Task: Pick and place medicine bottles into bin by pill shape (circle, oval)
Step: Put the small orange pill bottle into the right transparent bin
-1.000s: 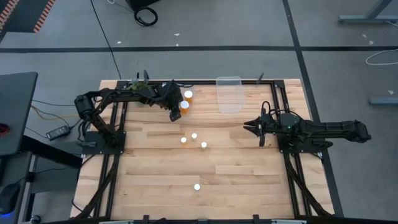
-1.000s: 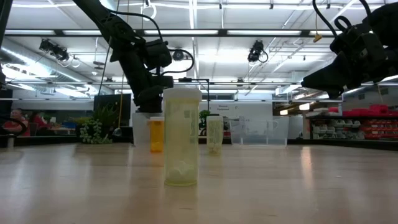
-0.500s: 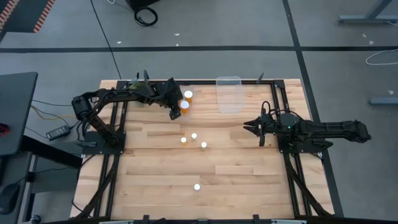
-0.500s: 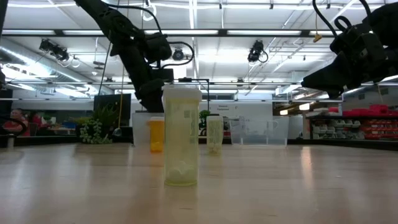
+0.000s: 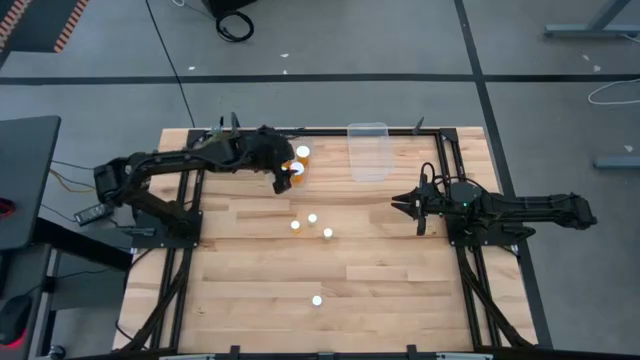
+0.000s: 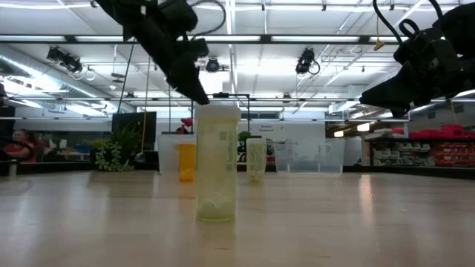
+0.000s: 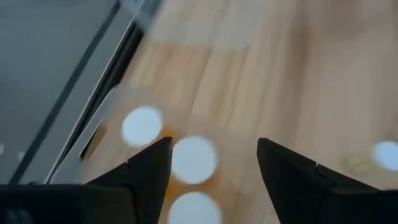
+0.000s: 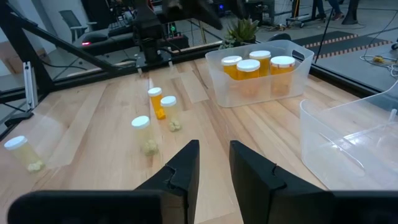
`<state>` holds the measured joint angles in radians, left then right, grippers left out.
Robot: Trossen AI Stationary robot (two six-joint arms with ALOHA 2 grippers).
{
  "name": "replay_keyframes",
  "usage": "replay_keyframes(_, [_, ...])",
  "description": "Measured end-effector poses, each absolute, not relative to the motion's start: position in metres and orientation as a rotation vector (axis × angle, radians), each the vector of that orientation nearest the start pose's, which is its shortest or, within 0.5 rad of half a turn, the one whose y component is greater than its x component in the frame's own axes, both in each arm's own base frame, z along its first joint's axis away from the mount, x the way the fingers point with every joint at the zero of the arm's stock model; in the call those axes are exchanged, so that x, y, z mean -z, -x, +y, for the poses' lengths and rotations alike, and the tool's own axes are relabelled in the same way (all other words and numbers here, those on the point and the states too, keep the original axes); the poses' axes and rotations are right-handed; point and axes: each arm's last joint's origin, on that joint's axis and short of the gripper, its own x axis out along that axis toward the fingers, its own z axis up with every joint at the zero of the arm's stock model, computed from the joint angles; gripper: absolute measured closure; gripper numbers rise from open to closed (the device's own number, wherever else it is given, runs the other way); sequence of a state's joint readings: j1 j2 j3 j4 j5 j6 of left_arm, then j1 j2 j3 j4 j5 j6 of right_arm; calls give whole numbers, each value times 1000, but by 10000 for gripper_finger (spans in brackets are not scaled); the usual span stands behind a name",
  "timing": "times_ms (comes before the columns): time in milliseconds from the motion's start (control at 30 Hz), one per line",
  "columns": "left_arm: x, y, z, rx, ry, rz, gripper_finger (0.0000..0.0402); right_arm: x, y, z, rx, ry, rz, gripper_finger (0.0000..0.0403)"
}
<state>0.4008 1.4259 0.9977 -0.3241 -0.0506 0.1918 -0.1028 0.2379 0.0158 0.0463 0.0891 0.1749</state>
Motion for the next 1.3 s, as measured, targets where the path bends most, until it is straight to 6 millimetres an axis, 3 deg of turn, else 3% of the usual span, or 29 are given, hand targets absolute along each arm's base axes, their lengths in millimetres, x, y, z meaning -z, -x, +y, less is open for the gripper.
replay_keyframes(200, [-261, -286, 90, -269, -101, 721, 182, -153, -110, -14, 206, -175, 160, 308])
replay_keyframes(500, [-255, -291, 56, -155, -136, 758, 198, -153, -110, -14, 207, -175, 164, 308])
replay_keyframes(867, [-249, -290, 29, -88, -120, 826, 198, -153, -110, -14, 207, -175, 165, 308])
replay_keyframes(1300, [-207, -274, 14, -72, -69, 929, 198, -153, -110, -14, 207, -175, 165, 308])
